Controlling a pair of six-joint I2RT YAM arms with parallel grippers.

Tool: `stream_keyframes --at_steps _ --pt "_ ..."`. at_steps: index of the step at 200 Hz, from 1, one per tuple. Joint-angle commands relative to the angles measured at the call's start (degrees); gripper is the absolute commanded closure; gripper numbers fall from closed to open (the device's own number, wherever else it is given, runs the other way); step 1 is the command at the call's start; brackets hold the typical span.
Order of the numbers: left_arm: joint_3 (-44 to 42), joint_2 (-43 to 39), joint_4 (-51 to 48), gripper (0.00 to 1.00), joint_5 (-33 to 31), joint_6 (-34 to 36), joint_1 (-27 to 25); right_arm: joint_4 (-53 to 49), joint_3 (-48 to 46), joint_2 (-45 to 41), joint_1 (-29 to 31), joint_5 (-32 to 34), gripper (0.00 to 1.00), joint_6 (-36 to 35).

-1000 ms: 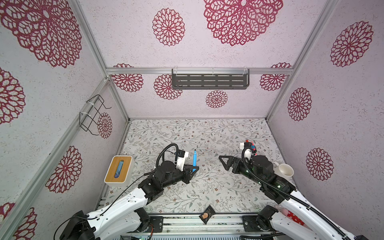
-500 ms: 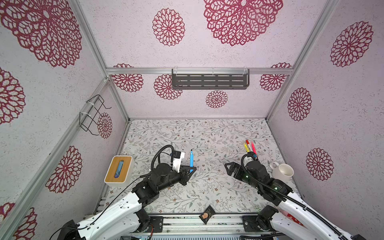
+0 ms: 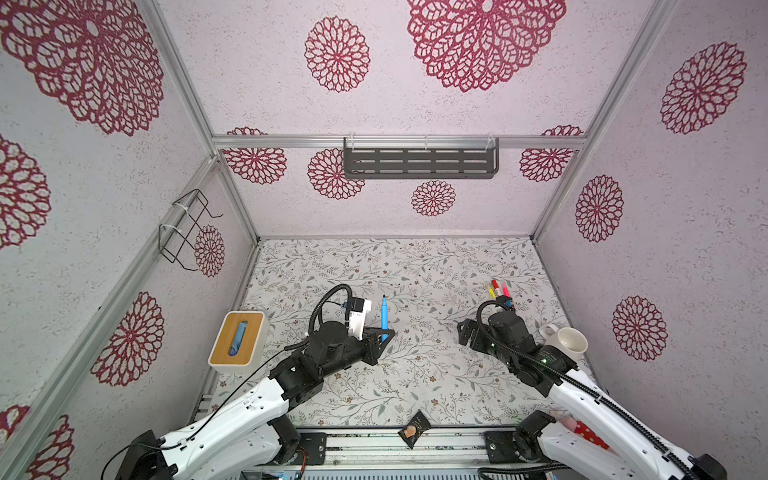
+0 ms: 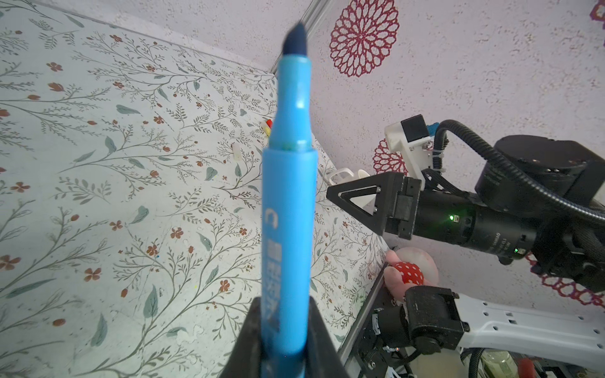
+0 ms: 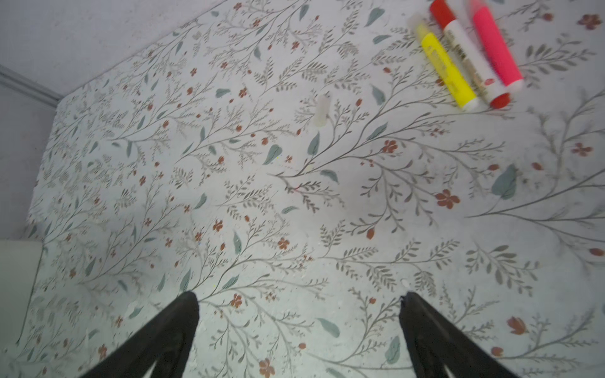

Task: Insert the pens into the pen caps
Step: 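Open the right gripper and move it toward the loose translucent cap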

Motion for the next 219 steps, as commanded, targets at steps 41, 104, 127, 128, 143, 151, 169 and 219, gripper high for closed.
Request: stream_keyframes --at_steps 41,104,127,128,143,151,169,219 --pt "1.77 -0.12 -2.75 1.00 -4.06 1.49 -0.45 3.21 7.08 15.50 -8.84 -5.20 0.04 -5.04" --pt "-1.40 1.45 0.85 1.00 -6.42 6.97 -0.26 0.86 22.59 36.89 -10.05 -5.80 0.17 -6.53" --pt "-1.88 2.28 1.46 1.00 -6.67 9.03 -0.03 0.09 28.83 43.47 -10.31 -5.47 0.22 -6.89" --pt "-1.91 2.29 1.44 1.00 -6.63 9.09 0.02 0.09 29.09 43.80 -10.31 -5.47 0.22 -6.93" --pt "-2.16 2.65 1.17 1.00 -6.59 9.73 0.16 -0.67 33.20 48.46 -10.40 -5.28 0.25 -7.01" --pt "-2.51 2.66 1.13 1.00 -6.50 9.86 0.22 -1.91 36.02 51.08 -10.40 -5.25 0.28 -7.46" --pt "-4.10 2.49 2.49 1.00 -6.41 9.38 0.25 -5.16 41.30 55.76 -10.51 -4.42 0.36 -7.86" --pt "-6.73 2.66 4.24 1.00 -4.01 8.29 0.39 -6.04 44.39 60.50 -10.58 -4.49 0.43 -7.86"
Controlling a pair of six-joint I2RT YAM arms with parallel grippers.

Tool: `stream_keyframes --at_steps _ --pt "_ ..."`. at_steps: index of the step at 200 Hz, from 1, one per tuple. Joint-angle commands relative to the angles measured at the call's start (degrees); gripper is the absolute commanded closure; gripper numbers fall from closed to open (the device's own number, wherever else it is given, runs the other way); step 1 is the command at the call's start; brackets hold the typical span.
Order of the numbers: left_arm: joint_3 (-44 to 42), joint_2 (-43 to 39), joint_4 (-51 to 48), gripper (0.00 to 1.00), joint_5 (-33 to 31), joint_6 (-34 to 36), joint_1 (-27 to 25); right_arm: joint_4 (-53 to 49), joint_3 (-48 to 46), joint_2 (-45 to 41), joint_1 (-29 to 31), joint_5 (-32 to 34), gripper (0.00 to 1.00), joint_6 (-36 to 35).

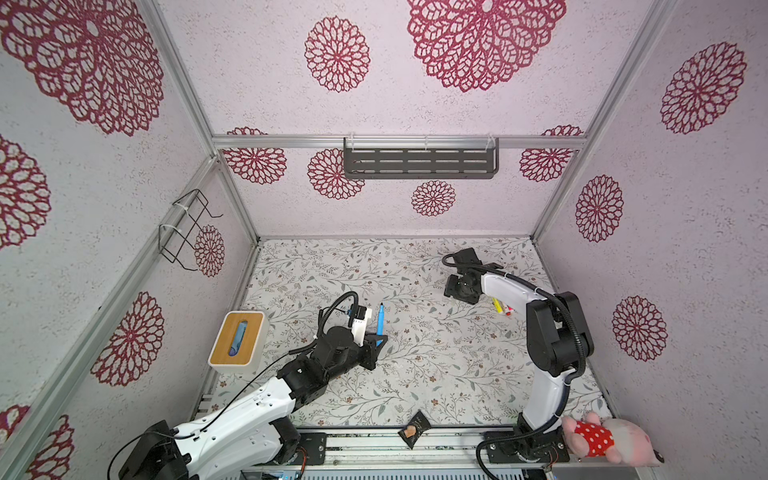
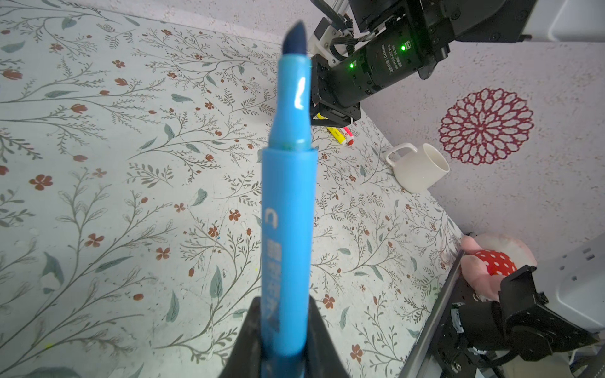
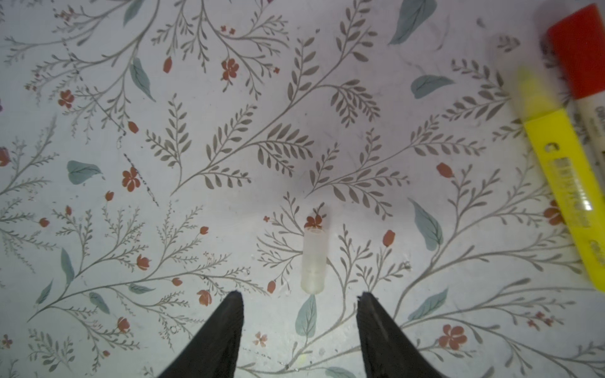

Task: Insert the pens into the pen caps
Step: 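Open the right gripper and move it toward the loose translucent cap, then lower the right gripper and grasp the translucent cap upright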

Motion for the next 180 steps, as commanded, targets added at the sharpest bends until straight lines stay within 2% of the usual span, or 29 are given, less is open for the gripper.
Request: stream_keyframes --at_steps 1,99,180 --pt "-1.69 0.01 3.17 1.00 1.52 -0.11 0.25 -3.34 2.94 0.98 -0.48 0.88 0.43 -0.67" --pt "-4.10 2.24 6.38 1.00 2.47 0.76 0.32 -6.55 9.81 7.88 -0.92 0.75 0.50 -1.65" --pt "-3.55 4.06 7.07 1.00 2.82 0.99 0.28 -6.62 10.36 10.42 -0.93 2.04 0.56 -1.71"
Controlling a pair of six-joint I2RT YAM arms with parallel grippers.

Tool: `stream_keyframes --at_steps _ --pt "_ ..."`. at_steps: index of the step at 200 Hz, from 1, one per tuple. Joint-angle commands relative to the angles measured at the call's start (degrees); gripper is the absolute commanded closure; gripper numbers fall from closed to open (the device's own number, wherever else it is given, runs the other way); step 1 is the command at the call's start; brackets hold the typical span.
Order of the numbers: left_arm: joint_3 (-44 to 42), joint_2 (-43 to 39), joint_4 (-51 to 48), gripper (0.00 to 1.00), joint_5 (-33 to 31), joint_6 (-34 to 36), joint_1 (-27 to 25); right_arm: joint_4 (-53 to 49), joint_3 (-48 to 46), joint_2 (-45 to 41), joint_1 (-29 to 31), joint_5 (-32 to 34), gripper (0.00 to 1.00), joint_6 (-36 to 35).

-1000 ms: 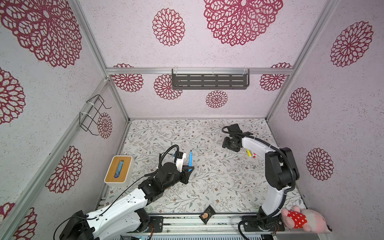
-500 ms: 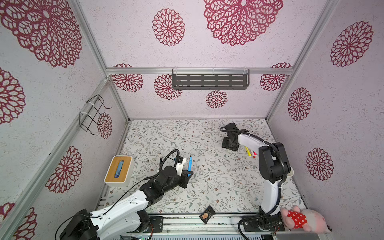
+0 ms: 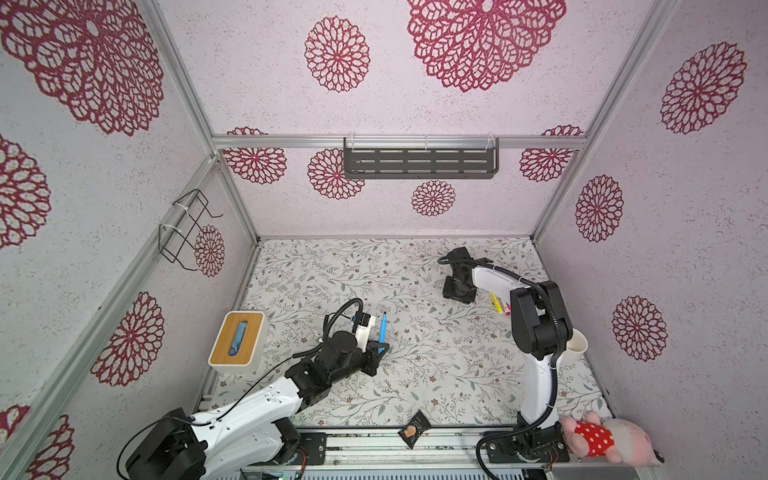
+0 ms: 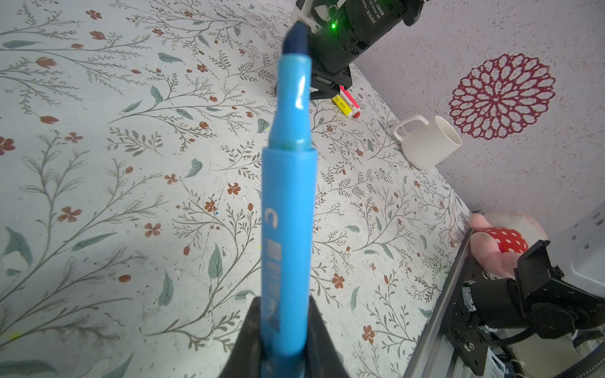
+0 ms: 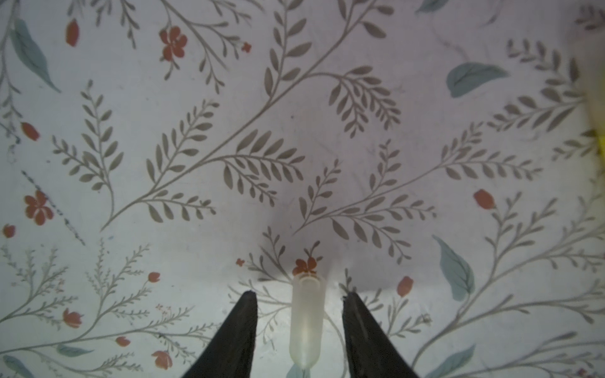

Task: Insert the pens into the pen caps
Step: 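Lower the right gripper and grasp the translucent cap upright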

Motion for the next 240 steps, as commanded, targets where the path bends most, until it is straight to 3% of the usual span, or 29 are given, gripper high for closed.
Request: stream_keyframes --at_steps 1,69,162,240 --pt "0.38 -0.03 1.83 1.00 0.46 0.68 0.18 -1.47 1.69 0.60 -0.33 1.46 0.56 -0.67" --pt "0.21 -0.69 1.41 1.00 -0.02 -0.05 0.20 -1.15 0.44 2.20 0.43 2.26 0.61 -2.01" --pt "0.21 -1.04 0.97 1.00 0.46 -0.09 0.23 -2.30 -2.88 2.16 2.39 6.12 0.82 -3.79" --pt "0.91 -1.11 0.27 1.00 2.20 0.46 0.23 5.34 -11.11 -10.84 5.90 1.25 0.83 -5.04"
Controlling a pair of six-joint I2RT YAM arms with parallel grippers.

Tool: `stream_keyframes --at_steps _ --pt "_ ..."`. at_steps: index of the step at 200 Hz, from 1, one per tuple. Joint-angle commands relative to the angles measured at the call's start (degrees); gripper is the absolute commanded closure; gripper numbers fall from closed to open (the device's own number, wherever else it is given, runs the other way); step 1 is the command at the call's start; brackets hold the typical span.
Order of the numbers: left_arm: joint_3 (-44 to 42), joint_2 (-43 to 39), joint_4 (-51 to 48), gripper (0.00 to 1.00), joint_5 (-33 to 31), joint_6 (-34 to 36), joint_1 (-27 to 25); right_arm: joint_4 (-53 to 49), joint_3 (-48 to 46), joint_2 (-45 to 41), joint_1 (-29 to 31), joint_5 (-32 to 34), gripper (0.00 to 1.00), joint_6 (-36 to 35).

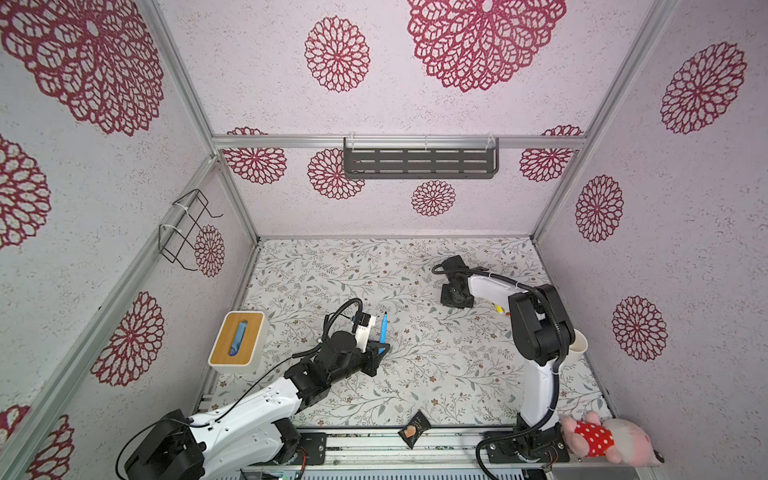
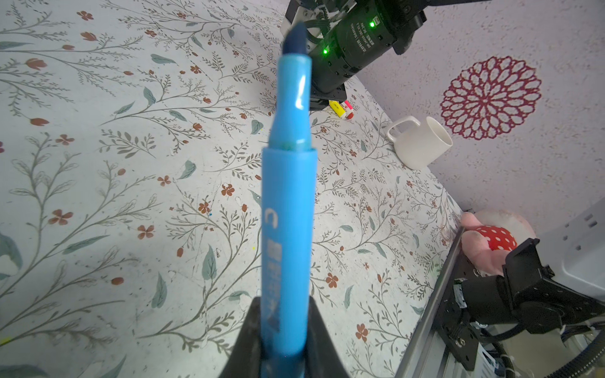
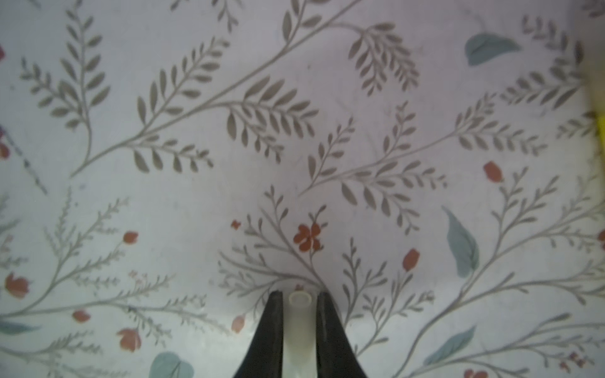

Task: Insert the pens into the pen caps
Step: 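Lower the right gripper and grasp the translucent cap upright, then carry the translucent cap with the right gripper above the blue marker tip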

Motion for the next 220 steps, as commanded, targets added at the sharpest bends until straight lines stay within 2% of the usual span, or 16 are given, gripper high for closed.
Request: stream_keyframes --at_steps 1,35,92,129,162,220 --pt "0.91 -0.53 0.32 1.00 1.03 0.65 0.25 0.82 -2.27 -6.28 1.58 -2.70 0.83 -1.36" --pt "1.17 1.08 1.40 1.00 1.59 0.84 0.18 5.20 -5.99 -12.54 2.47 -9.03 0.84 -0.72" --pt "2.23 5.31 4.98 1.00 4.55 0.00 0.25 11.35 -10.88 -20.80 5.11 -13.41 0.83 -0.65" --pt "2.31 7.72 8.95 1.00 7.44 -1.36 0.01 22.03 -18.21 -30.00 5.12 -18.83 0.83 0.69" --pt "3.26 9.07 10.42 1.00 8.51 -1.63 -0.31 30.03 -23.97 -37.23 5.16 -20.88 0.82 2.92" --pt "4.95 10.73 11.02 1.00 8.75 -1.59 -1.66 43.84 -29.87 -42.46 5.18 -28.28 0.80 8.39"
